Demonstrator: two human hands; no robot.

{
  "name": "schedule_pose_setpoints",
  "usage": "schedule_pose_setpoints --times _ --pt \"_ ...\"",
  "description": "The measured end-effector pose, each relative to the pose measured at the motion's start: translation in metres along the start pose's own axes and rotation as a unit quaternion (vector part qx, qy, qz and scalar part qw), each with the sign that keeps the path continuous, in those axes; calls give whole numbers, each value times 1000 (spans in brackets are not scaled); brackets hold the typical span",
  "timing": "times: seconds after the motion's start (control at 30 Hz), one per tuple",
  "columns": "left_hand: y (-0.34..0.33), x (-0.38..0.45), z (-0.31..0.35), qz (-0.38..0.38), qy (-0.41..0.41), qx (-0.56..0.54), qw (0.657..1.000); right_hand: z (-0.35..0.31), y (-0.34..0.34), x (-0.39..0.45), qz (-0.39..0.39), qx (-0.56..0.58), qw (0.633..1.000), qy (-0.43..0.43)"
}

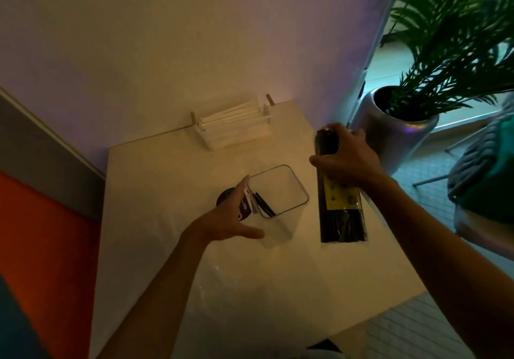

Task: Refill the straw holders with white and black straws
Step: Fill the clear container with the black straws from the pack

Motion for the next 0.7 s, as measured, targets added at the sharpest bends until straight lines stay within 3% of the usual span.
schedule_pose_setpoints --times 0.1,0.3,0.5,0.7 --pt "21 -6 18 31 -10 -85 996 -16 4 -3 -11 23 999 22" --pt "46 -9 87 196 -95 -131 967 -67 2 -5 -24 140 985 98" --pt "18 2 127 140 -98 -165 971 -106 1 -1 30 163 979 118" --pt "33 -4 113 224 -47 -206 951 -115 -2 5 -7 212 959 187"
Point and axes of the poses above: each hand's wrist, its own x-axis towards the middle knuckle, its own y-axis out of the back of the hand, z = x × y, the point moved 8 cm from there along x, towards the middle knuckle, and after that the axes turned 3 degrees about x, right-handed, at the moved point
